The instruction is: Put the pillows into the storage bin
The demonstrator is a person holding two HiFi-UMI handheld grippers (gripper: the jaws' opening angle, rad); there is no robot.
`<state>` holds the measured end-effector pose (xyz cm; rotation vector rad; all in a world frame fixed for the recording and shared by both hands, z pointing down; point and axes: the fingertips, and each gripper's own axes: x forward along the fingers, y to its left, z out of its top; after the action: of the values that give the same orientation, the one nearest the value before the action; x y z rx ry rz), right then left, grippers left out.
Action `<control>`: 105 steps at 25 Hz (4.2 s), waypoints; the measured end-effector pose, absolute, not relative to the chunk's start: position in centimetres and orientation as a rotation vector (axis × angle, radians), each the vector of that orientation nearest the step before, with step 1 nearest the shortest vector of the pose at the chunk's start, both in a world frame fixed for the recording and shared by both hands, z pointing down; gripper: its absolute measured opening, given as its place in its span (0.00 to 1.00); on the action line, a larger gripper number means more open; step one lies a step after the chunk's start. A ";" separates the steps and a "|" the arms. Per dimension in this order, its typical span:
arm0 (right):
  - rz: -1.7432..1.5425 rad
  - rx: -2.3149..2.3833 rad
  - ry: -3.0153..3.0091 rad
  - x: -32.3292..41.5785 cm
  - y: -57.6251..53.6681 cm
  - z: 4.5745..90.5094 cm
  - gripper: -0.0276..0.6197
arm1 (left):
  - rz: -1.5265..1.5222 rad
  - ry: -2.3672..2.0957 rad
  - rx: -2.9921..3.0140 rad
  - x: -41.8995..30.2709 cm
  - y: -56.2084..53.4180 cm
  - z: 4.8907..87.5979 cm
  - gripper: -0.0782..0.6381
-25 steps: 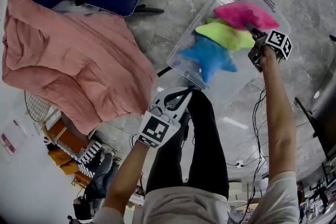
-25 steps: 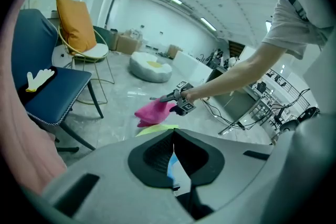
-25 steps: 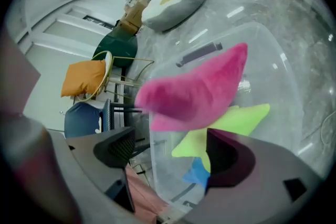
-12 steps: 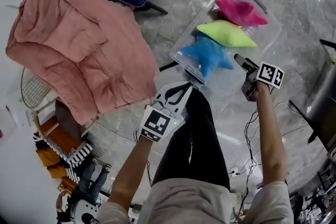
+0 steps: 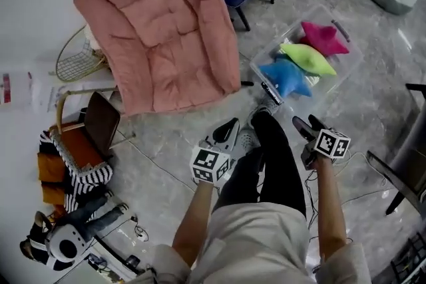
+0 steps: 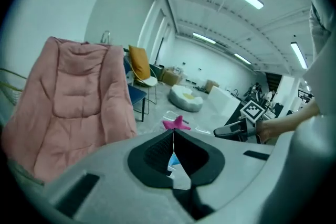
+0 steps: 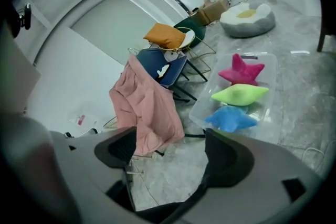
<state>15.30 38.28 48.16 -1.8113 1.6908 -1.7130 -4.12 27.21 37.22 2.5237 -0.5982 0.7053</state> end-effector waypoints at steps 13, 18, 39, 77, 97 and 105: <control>-1.373 -2.158 2.215 6.6 43.8 34.3 0.64 | 0.547 -0.962 2.444 -17.7 32.6 26.7 0.13; -1.292 -2.131 2.333 4.8 45.2 31.1 0.64 | 0.462 -1.052 2.429 -17.7 33.9 22.9 0.13; -1.065 -2.084 2.306 13.2 57.8 27.0 0.45 | 0.515 -1.067 2.486 -5.9 47.4 17.7 0.13; -1.040 -2.137 2.314 16.9 62.1 28.1 0.04 | 0.516 -1.131 2.419 -6.4 50.7 20.1 0.13; -0.985 -2.102 2.376 16.4 61.8 26.9 0.04 | 0.457 -1.135 2.447 -6.3 51.8 19.0 0.12; -1.047 -2.094 2.325 16.8 60.9 27.8 0.04 | 0.468 -1.168 2.447 -7.5 51.4 18.6 0.12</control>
<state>16.84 60.91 27.75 -2.0942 2.3245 -1.0467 -7.54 51.37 18.55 2.4472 -1.1684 0.4685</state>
